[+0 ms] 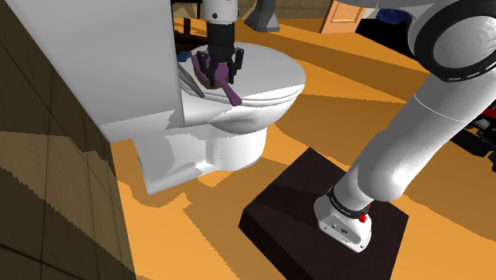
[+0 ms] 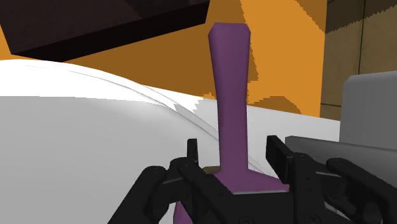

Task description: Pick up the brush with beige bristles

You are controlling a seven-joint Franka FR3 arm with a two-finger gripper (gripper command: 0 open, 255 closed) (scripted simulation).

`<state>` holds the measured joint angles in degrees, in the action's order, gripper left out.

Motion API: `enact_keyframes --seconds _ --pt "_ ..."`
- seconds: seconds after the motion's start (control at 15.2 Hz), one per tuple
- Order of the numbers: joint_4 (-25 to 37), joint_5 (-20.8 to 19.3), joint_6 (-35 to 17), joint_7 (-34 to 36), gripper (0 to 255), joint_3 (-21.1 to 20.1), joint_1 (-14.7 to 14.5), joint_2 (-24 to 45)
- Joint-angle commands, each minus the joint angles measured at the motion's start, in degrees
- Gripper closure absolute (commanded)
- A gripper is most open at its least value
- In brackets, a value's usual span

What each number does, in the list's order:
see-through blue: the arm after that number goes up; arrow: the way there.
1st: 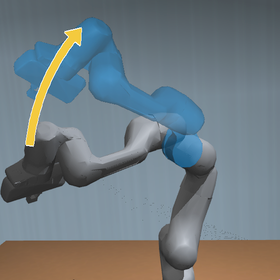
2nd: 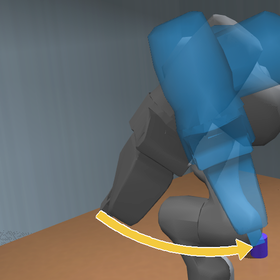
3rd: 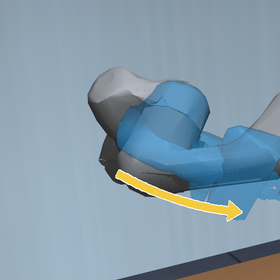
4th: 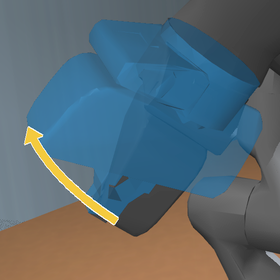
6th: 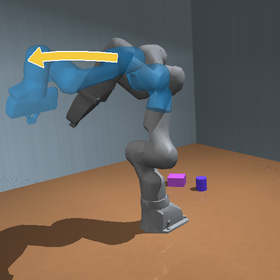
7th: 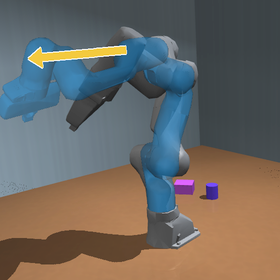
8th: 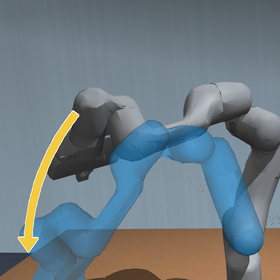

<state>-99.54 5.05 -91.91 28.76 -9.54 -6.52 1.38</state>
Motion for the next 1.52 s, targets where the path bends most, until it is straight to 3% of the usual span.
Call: enact_keyframes --seconds 0.0,0.53,1.45 --pt "-0.2 0.0 -0.2 0.0 255 0.0 0.0 0.0" --pt "-0.2 0.0 -0.2 0.0 255 0.0 0.0 -0.1" --pt "12.7 -0.2 11.0 1.0 255 0.0 0.0 1.6"
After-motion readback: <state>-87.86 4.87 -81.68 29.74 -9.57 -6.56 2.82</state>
